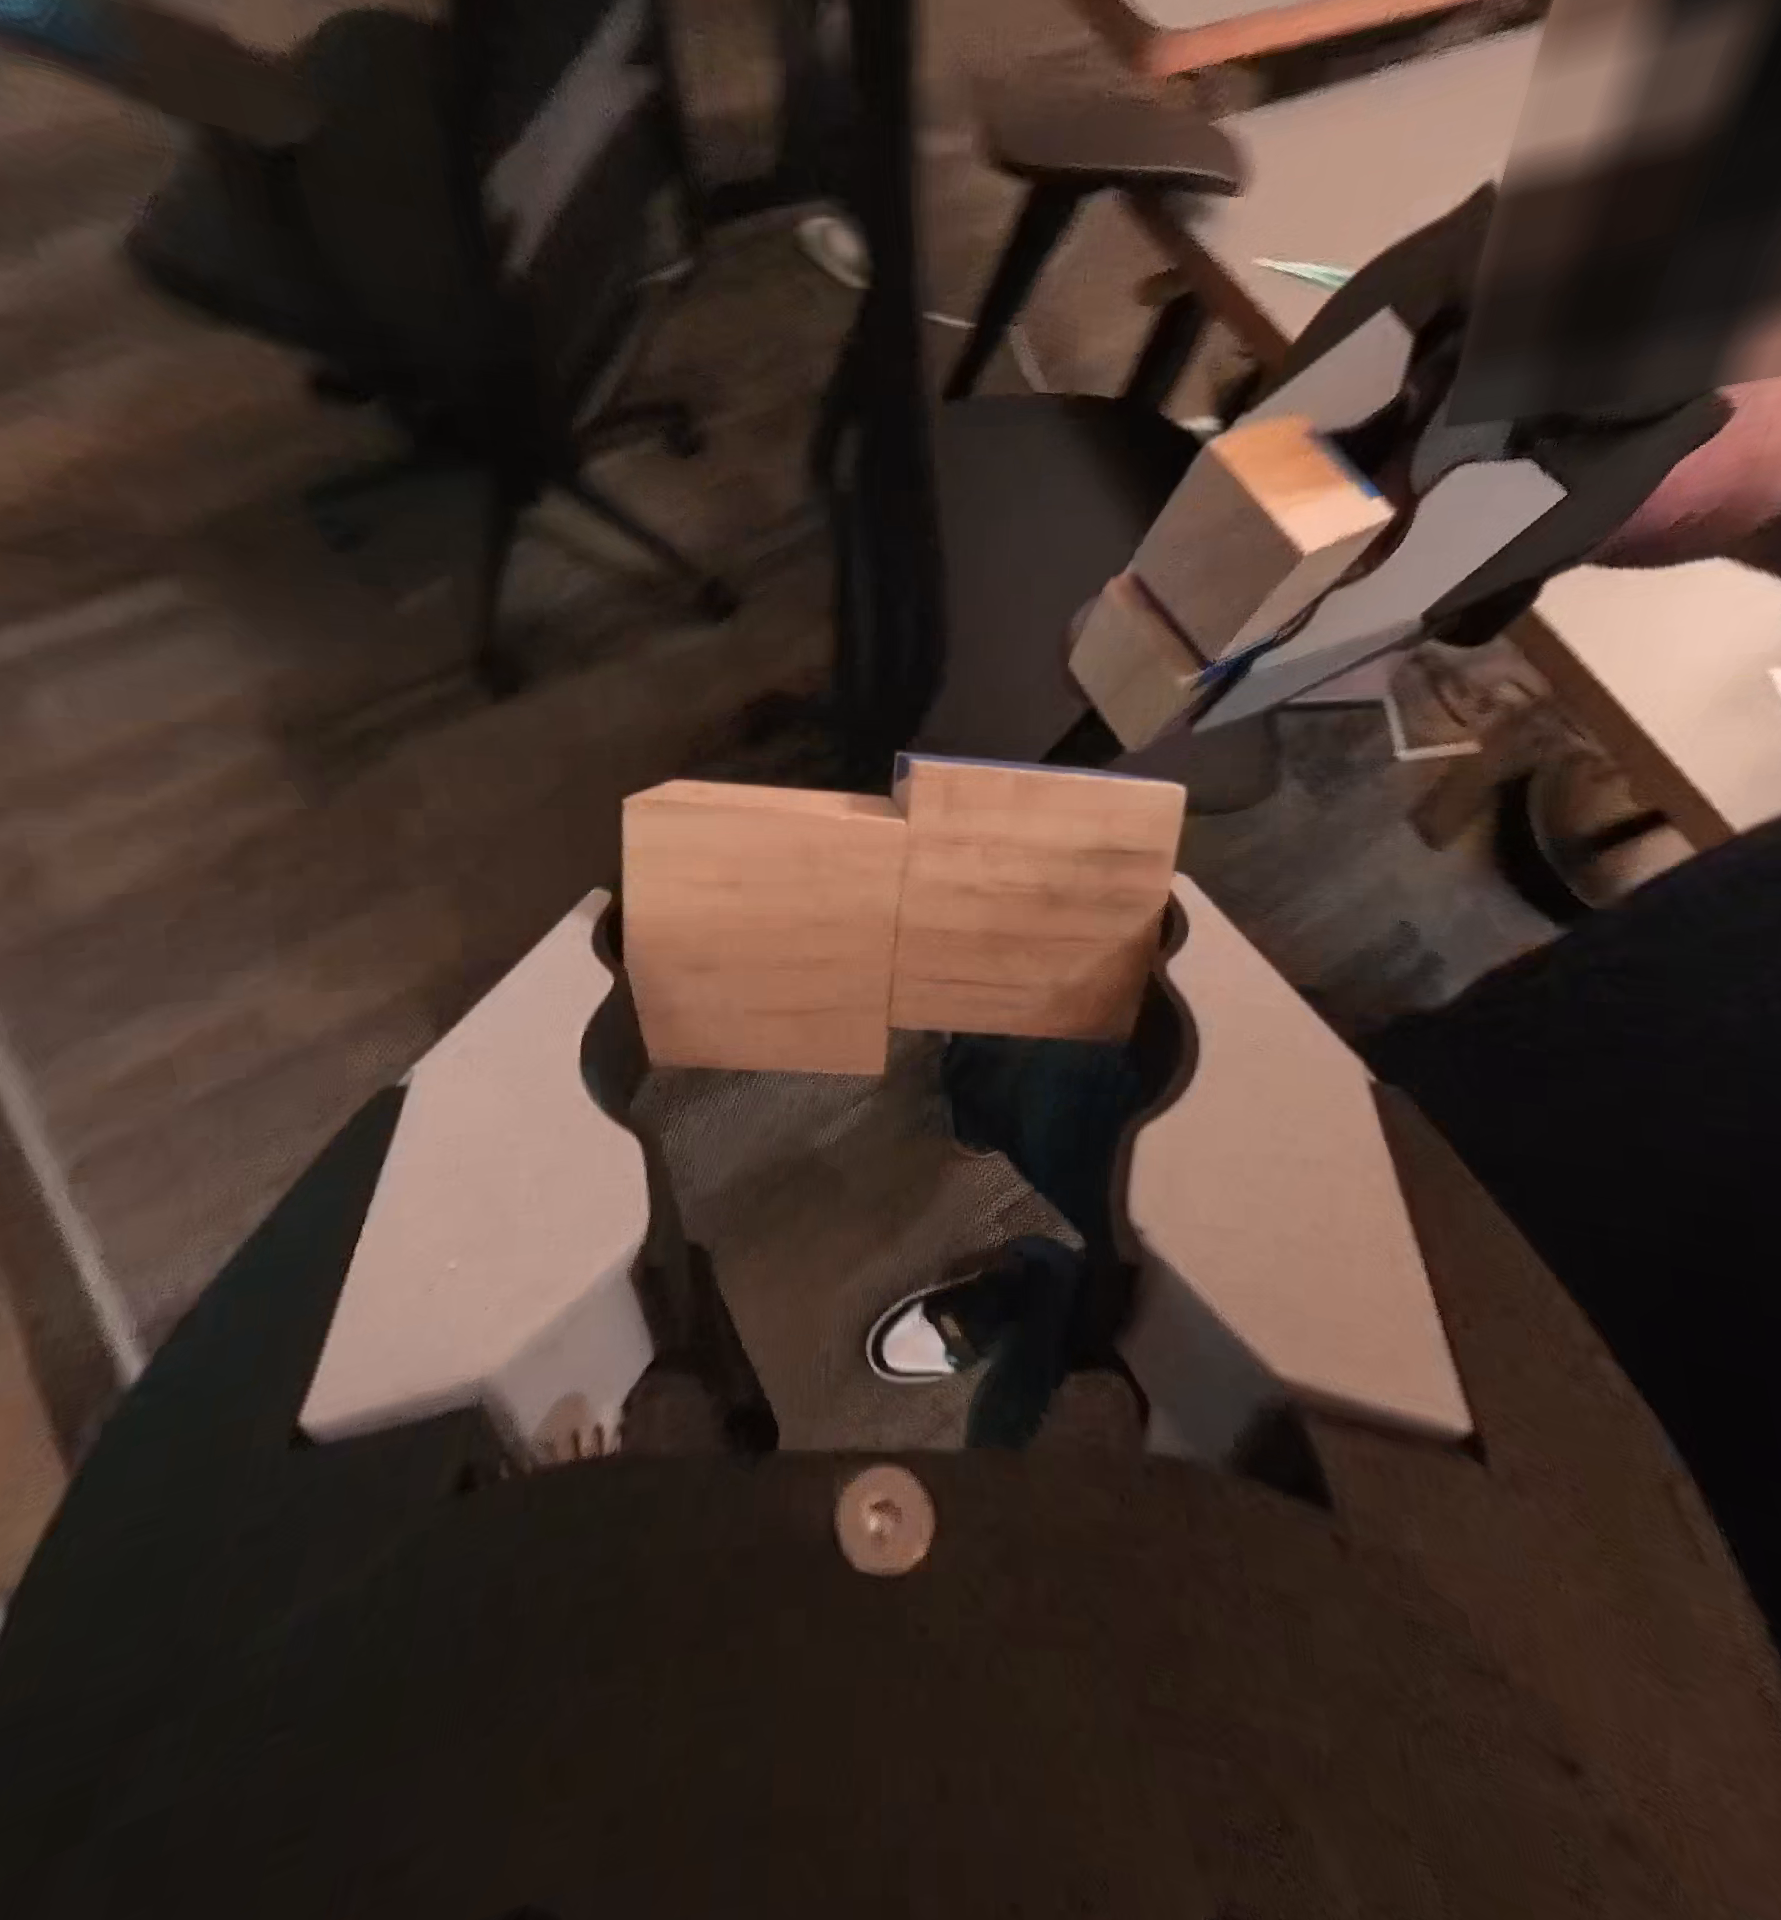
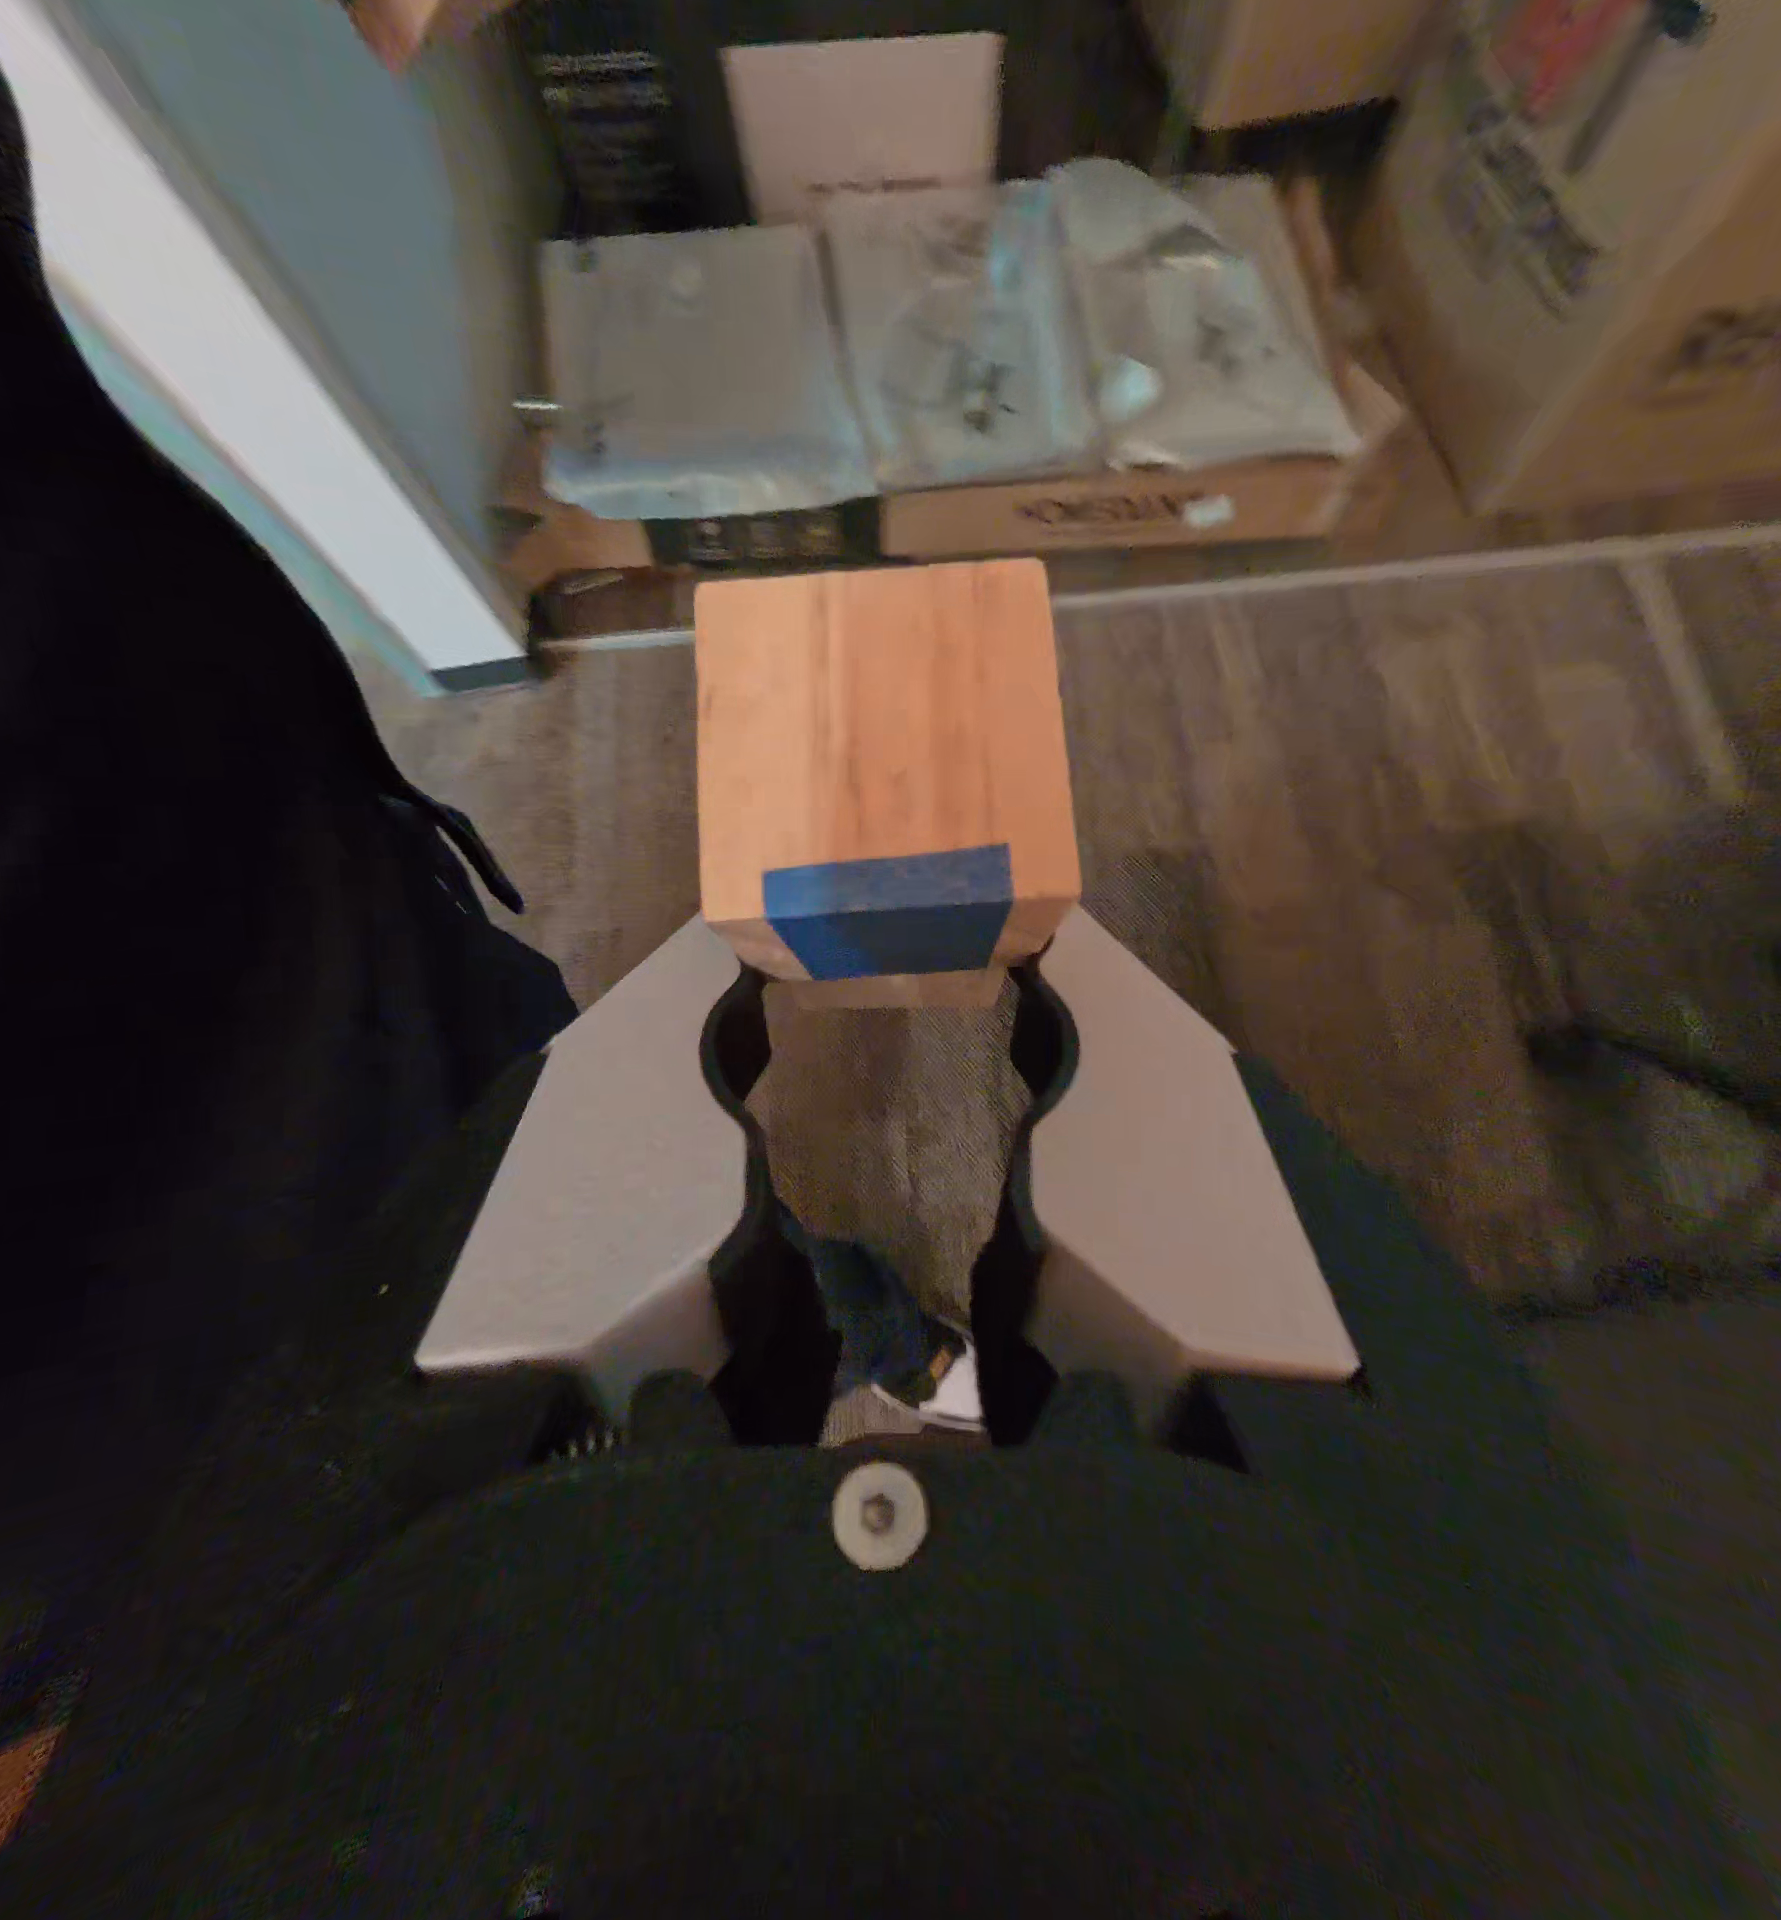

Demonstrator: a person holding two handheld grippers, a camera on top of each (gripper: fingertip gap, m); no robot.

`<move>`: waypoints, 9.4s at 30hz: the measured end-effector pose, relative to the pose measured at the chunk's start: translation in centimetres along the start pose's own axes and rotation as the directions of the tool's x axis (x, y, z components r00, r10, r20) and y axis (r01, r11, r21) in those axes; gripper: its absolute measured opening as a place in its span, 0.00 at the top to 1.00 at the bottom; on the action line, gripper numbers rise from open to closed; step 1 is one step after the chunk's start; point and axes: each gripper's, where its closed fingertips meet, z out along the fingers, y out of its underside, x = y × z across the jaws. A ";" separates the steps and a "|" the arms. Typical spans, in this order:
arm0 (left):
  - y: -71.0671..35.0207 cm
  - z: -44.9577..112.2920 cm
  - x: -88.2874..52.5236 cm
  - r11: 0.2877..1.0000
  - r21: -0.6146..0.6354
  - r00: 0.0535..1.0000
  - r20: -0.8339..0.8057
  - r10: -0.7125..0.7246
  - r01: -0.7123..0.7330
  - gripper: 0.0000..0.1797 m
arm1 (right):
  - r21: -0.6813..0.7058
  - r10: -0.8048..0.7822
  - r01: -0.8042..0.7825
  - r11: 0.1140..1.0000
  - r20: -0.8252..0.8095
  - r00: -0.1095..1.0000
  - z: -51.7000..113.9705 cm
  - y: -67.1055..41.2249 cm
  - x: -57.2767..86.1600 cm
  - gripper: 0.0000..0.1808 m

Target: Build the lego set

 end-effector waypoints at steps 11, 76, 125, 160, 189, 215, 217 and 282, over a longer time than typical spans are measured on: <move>23.0 -26.7 -8.9 0.843 0.306 0.694 0.479 -0.538 0.442 0.47 | 0.133 -0.451 0.448 0.884 0.490 0.746 21.6 -19.4 -18.2 0.76; 158.2 -182.3 -17.2 0.355 0.852 -0.450 0.509 -0.734 0.385 0.47 | 0.464 -0.547 0.597 0.654 0.836 -0.049 126.3 -93.0 -182.9 0.76; 264.8 -311.1 -41.6 0.271 0.950 -0.706 0.300 -0.641 0.157 0.48 | 0.581 -0.449 0.596 0.554 0.811 -0.374 218.8 -153.7 -313.6 0.76; 346.3 -402.6 -5.4 0.326 0.936 -0.801 0.296 -0.520 0.134 0.48 | 0.674 -0.382 0.560 0.482 0.737 -0.558 248.1 -167.0 -439.6 0.76; 410.8 -472.8 45.9 0.298 0.945 -0.835 0.272 -0.478 0.137 0.48 | 0.660 -0.343 0.556 0.505 0.745 -0.573 254.4 -168.5 -546.2 0.76; 468.8 -514.8 89.9 -0.005 0.998 -0.938 -0.062 -0.341 -0.064 0.47 | 0.778 -0.376 0.399 0.485 0.598 -0.708 265.2 -171.9 -645.6 0.76; 474.4 -521.6 92.7 0.019 1.000 -0.922 -0.011 -0.387 -0.020 0.47 | 0.753 -0.370 0.456 0.474 0.641 -0.673 265.9 -170.6 -651.2 0.76; 606.7 -681.9 124.9 0.104 0.979 -0.837 0.205 -0.507 0.177 0.47 | 0.675 -0.463 0.462 0.575 0.734 -0.496 329.3 -212.7 -840.0 0.76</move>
